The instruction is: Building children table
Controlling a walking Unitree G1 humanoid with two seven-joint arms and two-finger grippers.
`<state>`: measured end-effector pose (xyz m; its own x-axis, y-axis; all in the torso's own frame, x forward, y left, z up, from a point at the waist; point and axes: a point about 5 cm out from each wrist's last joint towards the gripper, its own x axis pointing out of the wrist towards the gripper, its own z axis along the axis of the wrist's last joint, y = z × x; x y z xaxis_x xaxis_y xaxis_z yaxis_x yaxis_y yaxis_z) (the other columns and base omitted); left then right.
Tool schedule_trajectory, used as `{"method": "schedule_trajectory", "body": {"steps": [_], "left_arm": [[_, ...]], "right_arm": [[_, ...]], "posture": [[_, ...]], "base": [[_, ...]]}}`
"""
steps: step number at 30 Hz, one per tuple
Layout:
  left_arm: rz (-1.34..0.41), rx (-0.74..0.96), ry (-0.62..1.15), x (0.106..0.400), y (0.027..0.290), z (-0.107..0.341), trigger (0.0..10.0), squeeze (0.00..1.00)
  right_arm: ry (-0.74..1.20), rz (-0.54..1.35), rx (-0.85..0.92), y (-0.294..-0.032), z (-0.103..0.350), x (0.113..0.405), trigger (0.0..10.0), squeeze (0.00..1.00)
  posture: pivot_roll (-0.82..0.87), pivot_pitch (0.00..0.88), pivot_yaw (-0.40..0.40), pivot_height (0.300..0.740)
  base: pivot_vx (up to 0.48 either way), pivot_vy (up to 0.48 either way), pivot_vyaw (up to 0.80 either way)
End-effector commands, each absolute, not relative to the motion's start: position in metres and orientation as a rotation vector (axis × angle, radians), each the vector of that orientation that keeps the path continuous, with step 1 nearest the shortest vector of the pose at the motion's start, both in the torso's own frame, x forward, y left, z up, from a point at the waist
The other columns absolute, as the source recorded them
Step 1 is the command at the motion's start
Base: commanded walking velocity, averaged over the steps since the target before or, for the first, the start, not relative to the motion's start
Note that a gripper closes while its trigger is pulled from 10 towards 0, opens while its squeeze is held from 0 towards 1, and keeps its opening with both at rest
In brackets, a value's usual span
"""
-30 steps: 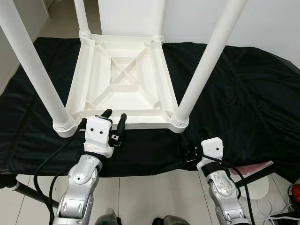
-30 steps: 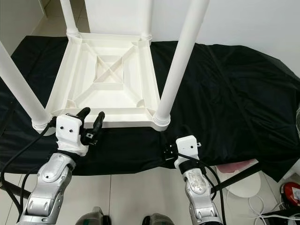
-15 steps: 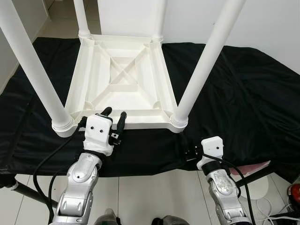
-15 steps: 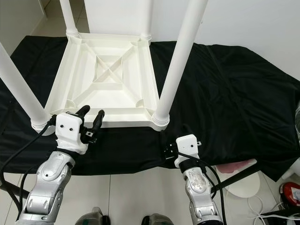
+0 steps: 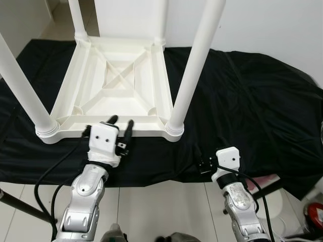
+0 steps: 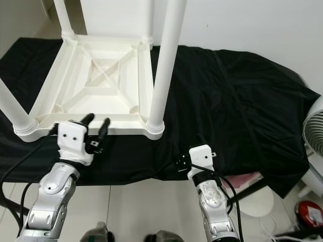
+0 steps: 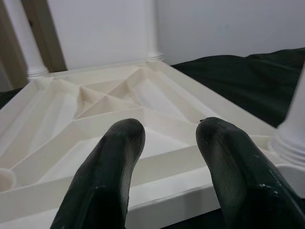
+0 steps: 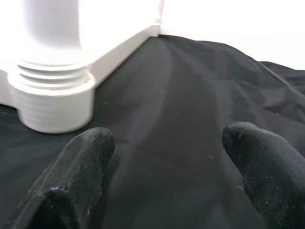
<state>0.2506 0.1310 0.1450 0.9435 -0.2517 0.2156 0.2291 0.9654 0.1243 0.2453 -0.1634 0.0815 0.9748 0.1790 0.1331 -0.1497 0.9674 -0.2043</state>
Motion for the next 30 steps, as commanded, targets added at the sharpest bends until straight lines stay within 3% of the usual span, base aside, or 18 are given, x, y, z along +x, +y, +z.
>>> {"method": "schedule_trajectory", "body": {"steps": [1, 12, 23, 30], "left_arm": [[-0.248, 0.094, -0.226, 0.2500, 0.1291, 0.1424, 10.0, 0.00], [-0.244, 0.031, -0.193, 0.2495, 0.1302, 0.1392, 10.0, 0.00], [-0.244, 0.045, -0.189, 0.2503, 0.1299, 0.1389, 10.0, 0.00], [-0.256, 0.081, -0.206, 0.2490, 0.1274, 0.1401, 10.0, 0.00]], "right_arm": [[-0.149, 0.171, -0.197, -0.1619, 0.0807, 0.2453, 10.0, 0.00], [-0.149, 0.179, -0.201, -0.1605, 0.0803, 0.2444, 10.0, 0.00], [-0.150, 0.181, -0.204, -0.1596, 0.0801, 0.2445, 10.0, 0.00], [-0.154, 0.180, -0.202, -0.1590, 0.0802, 0.2438, 10.0, 0.00]], "posture": [[0.08, 0.011, -0.055, 0.740], [0.08, 0.017, -0.059, 0.740], [0.08, 0.017, -0.059, 0.740], [0.08, 0.016, -0.057, 0.740]], "base": [[0.000, 0.000, 0.00], [0.000, 0.000, 0.00], [0.000, 0.451, 0.00], [0.000, 0.000, 0.00]]}}
